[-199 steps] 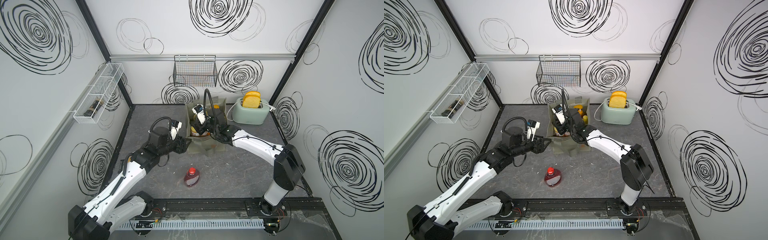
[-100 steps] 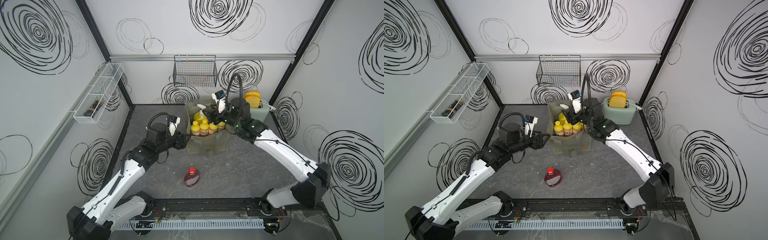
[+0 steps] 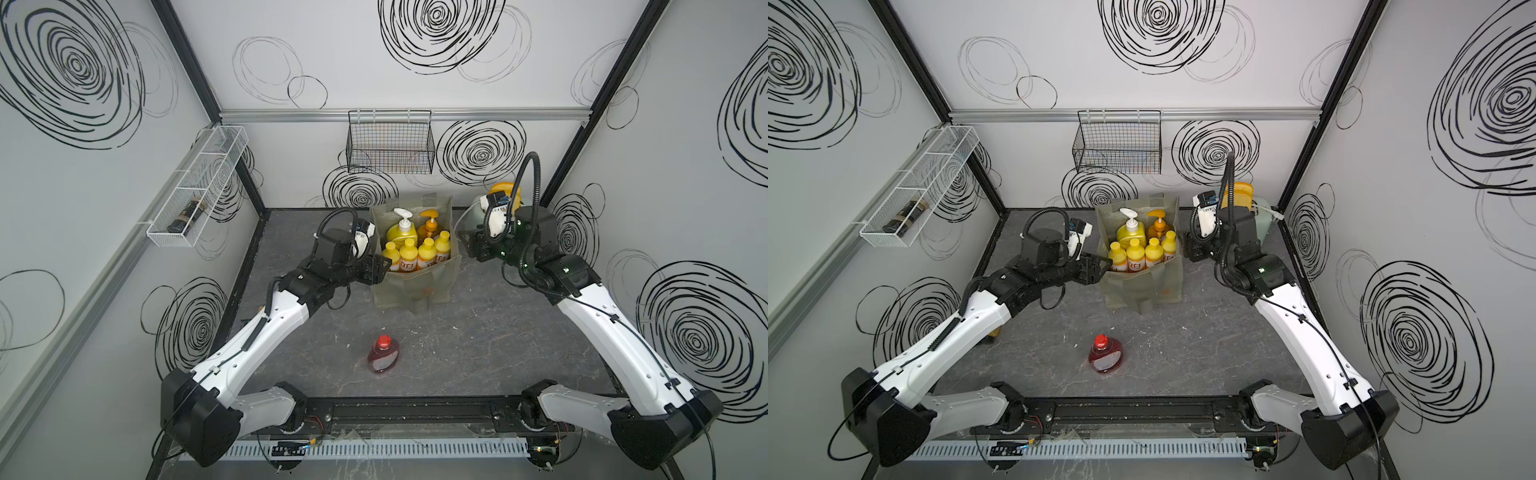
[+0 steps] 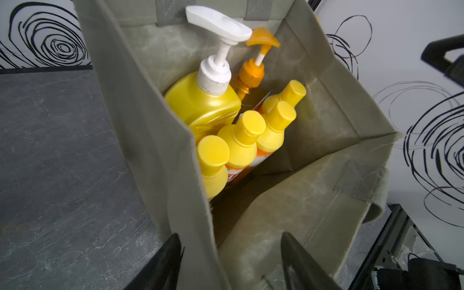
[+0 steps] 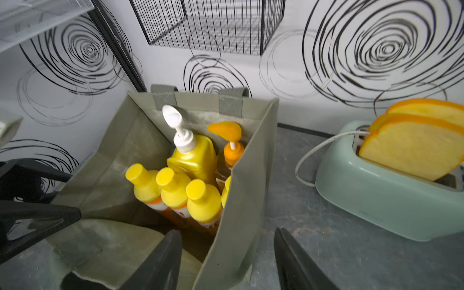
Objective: Pack dish soap into the shopping bag
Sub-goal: Adjust the shopping bag at the center of the board.
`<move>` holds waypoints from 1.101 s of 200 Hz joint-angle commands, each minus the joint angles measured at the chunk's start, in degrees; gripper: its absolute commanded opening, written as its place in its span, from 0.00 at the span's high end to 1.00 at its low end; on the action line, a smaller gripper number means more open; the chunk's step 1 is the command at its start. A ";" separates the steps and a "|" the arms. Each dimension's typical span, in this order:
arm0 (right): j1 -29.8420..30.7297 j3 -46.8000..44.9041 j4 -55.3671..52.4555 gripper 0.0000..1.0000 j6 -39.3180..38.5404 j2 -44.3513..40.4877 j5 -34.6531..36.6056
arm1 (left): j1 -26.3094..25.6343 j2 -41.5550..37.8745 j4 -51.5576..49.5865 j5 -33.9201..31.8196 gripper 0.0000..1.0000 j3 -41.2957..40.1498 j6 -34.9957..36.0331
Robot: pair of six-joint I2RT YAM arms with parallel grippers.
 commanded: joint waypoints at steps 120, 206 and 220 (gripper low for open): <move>1.39 -1.07 -3.53 0.63 1.30 -1.93 -0.59 | -0.13 1.61 0.94 -1.17 1.00 8.88 0.17; 2.55 3.76 -5.56 0.47 0.74 1.16 2.00 | 0.14 -0.91 -4.43 -3.05 0.30 7.66 1.73; 3.72 3.61 -6.00 0.46 0.77 2.14 3.73 | 0.21 -2.21 -4.14 -3.22 0.30 5.37 1.73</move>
